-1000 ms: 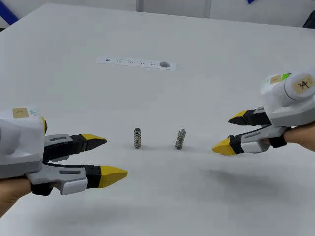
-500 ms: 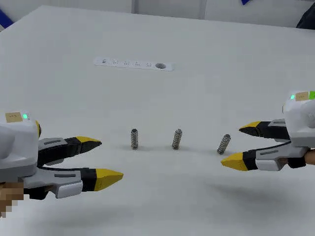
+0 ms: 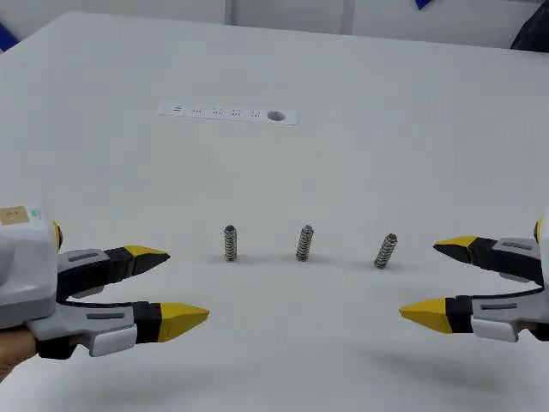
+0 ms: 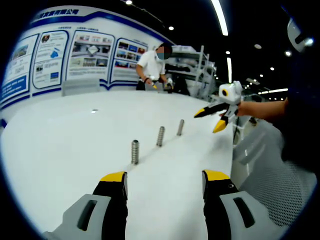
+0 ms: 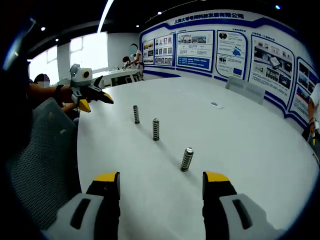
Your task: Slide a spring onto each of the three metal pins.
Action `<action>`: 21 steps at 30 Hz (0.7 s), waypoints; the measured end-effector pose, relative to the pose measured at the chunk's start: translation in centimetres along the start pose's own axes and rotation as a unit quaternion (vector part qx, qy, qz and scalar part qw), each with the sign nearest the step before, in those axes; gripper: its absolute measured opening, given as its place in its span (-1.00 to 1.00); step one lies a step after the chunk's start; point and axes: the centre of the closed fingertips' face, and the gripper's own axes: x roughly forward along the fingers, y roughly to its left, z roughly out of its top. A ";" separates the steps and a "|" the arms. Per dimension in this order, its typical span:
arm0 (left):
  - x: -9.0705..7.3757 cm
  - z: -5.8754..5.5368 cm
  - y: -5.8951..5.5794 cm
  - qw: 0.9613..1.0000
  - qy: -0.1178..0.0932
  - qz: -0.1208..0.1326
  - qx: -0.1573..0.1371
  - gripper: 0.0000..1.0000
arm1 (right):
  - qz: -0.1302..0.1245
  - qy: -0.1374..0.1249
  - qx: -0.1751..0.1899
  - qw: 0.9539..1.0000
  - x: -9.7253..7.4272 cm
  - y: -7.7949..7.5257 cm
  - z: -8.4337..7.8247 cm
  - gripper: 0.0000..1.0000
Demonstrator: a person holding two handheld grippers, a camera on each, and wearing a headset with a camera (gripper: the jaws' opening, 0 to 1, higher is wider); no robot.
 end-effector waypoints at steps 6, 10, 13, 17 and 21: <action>-0.2 -0.1 -0.1 1.000 -0.003 0.002 -0.004 0.24 | -0.009 -0.015 0.011 1.000 -0.6 0.5 -0.2 0.36; -0.3 -0.4 -0.2 1.000 0.000 0.002 -0.005 0.24 | -0.016 -0.026 0.015 0.999 -1.0 0.9 0.0 0.36; -0.3 -0.5 -0.3 1.000 0.000 0.003 -0.007 0.24 | -0.021 -0.032 0.019 0.999 -1.1 0.8 0.1 0.37; -0.4 -0.5 -0.1 1.000 -0.001 0.005 -0.010 0.24 | -0.026 -0.036 0.026 0.999 -1.4 0.7 0.1 0.37; -0.4 -0.6 -0.1 1.000 0.000 0.005 -0.011 0.24 | -0.027 -0.037 0.029 0.999 -1.5 0.8 0.0 0.38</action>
